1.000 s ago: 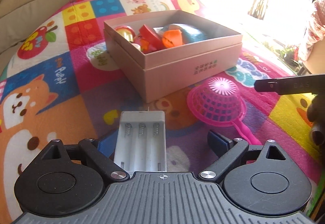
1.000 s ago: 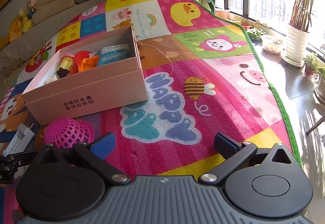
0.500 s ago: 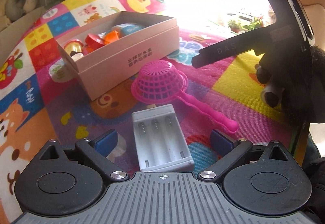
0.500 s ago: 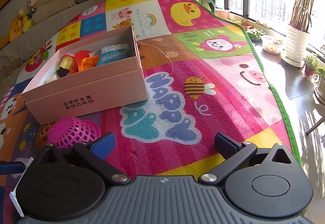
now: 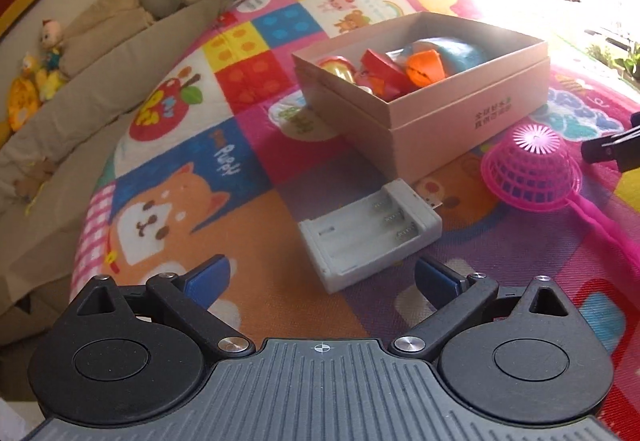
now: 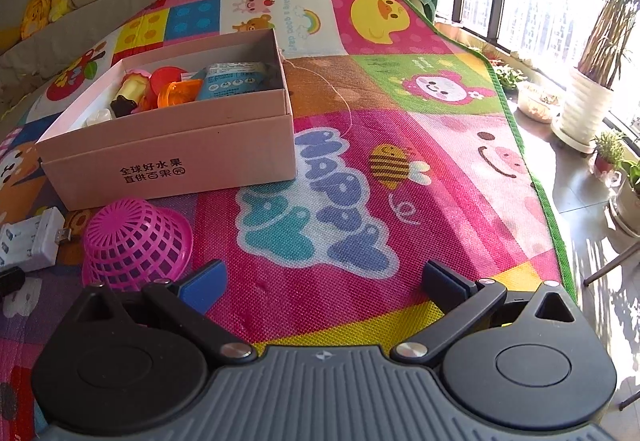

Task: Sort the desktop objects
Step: 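Lift the white battery charger off the mat with the left tool, then carry the charger into the box with the left tool while the right tool grasps the pink basket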

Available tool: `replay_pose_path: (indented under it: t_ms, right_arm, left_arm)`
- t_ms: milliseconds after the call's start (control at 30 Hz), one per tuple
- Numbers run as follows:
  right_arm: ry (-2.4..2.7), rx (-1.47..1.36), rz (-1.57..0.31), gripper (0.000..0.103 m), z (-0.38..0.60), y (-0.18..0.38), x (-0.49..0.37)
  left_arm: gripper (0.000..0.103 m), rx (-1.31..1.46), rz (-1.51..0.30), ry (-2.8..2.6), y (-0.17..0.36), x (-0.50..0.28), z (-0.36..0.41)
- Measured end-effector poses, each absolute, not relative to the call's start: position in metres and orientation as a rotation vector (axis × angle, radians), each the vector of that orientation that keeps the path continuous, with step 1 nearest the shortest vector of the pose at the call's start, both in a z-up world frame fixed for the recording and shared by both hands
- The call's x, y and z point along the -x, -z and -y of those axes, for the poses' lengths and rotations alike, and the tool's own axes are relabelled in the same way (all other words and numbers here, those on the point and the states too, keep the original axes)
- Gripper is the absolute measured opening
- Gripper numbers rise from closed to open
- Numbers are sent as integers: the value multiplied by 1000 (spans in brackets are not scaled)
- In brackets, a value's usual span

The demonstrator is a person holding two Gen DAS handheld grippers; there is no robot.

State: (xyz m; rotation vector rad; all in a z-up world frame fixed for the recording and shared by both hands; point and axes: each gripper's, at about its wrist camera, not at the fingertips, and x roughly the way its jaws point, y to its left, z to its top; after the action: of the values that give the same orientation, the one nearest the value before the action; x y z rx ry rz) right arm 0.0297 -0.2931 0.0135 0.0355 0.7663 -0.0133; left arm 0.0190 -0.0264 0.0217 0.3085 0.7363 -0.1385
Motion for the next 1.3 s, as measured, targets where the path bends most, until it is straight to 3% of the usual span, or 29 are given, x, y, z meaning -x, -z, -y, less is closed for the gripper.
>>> replay_pose_path:
  t_ms: [567,700,800,1167,1300]
  right_arm:
    - [18,-31,-765,103,294,-15,-28]
    - [-44,-33,-688,103,291,-23,-17]
    - [-143,44,-620,103,275,-32,-3]
    - [-372,189,-696,103,202,-35,-24]
    - [-355,171,-718,102,199,-32,-34]
  left_arm:
    - [101,-55,-759,124,-17,-57,32]
    - [86,-78,-764,140,-15,-55,33]
    - [84,-93,-751,144,-17,-50,32]
    - [83,-151,-734,194,-20,-9,16]
    - [89,-132,-732,208,-19,-4,13]
